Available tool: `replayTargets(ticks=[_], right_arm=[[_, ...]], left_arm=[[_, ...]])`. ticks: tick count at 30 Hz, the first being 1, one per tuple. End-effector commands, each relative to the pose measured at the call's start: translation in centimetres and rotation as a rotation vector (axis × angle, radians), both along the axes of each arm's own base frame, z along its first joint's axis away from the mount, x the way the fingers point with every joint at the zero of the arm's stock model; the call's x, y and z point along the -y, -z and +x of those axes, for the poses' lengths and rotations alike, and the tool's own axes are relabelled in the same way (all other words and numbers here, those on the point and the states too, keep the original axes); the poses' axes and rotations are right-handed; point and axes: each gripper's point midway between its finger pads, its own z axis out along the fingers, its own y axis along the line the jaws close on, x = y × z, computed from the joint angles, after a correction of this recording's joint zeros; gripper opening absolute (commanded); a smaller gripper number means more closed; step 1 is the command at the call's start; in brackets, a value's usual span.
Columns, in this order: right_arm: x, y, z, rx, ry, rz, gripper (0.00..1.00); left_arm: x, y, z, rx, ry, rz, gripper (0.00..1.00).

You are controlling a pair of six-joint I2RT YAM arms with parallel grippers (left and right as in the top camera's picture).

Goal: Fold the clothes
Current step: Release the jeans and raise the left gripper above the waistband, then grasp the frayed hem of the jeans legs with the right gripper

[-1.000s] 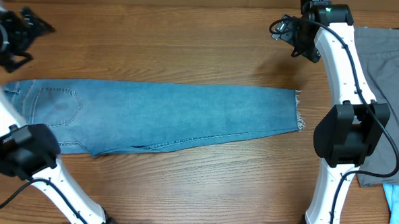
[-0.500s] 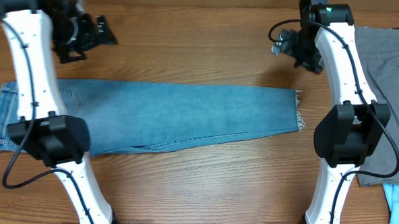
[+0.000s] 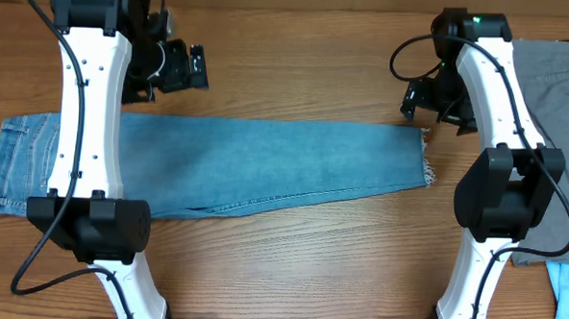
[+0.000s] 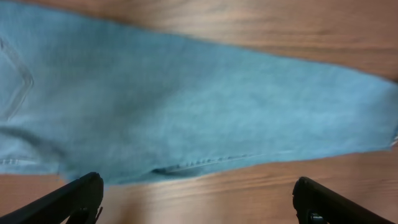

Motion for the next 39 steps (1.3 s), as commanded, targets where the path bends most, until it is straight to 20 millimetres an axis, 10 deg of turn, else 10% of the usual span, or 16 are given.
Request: replayTargets(ticks=[1,8,18,30,39], right_arm=[[1.0,1.9,-1.0,-0.027,-0.042,0.006,1.00],[0.1,7.4,-2.0,-0.040,-0.098,0.132,1.00],[-2.9,9.5,-4.0,-0.078,-0.176,0.335,0.96],[-5.1,12.1,-5.6,-0.088,-0.137,0.407,0.04],[0.1,10.3,-4.7,-0.082,0.042,0.175,0.04]], left_arm=[[-0.8,3.1,-1.7,-0.127,-0.024,0.038,1.00],[-1.0,6.0,-3.3,-0.231,-0.022,0.052,1.00],[-1.0,6.2,-2.8,-0.212,-0.023,0.052,1.00],[-1.0,6.2,-2.3,-0.193,-0.023,0.051,1.00],[-0.9,6.2,-2.1,-0.185,-0.024,0.050,1.00]])
